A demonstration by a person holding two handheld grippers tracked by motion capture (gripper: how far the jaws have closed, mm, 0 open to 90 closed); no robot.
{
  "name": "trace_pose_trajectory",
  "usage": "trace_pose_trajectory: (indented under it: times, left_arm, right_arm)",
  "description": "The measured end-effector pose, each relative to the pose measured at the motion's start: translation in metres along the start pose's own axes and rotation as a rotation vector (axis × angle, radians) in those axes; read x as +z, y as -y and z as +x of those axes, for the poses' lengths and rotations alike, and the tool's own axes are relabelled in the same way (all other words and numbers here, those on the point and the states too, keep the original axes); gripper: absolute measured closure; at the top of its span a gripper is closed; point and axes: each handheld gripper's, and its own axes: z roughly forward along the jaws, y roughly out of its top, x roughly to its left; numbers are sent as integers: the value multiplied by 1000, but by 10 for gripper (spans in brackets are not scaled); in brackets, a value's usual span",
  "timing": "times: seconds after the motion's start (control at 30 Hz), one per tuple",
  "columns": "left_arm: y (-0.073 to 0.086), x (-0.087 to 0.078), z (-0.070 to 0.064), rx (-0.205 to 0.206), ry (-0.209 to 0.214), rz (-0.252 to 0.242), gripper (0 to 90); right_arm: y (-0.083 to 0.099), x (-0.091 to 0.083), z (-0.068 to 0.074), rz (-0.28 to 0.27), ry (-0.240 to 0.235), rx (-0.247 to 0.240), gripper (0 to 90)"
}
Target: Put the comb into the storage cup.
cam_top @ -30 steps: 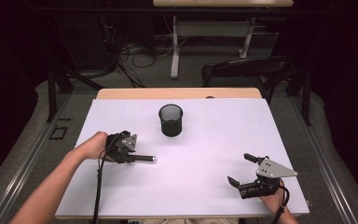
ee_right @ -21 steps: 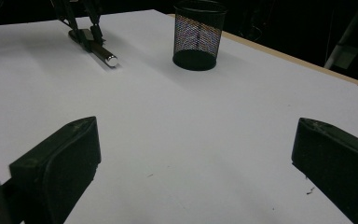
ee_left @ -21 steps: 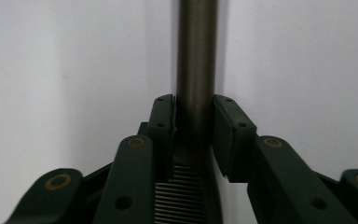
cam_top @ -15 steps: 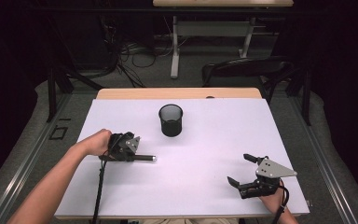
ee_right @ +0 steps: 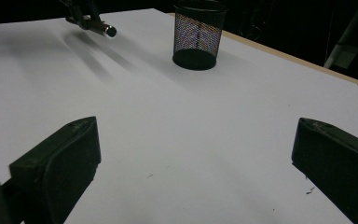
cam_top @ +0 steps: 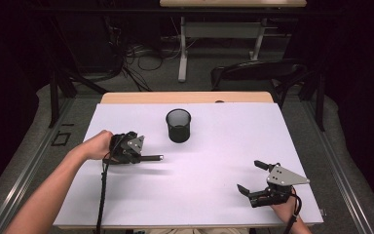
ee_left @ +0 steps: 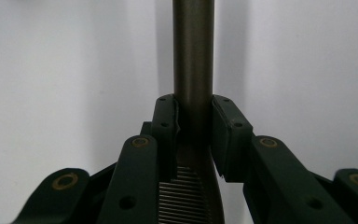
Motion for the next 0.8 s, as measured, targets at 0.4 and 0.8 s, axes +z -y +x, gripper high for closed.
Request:
trace_pose_trajectory:
  times: [0.4, 0.8]
  left_arm:
    - [-31, -21, -10, 47, -66, 8, 726]
    - [-67, -25, -17, 157, -105, 59, 726]
  right_arm:
    - [-1, 2, 0, 9, -2, 2, 8]
    - [-3, 8, 3, 64, -24, -9, 8]
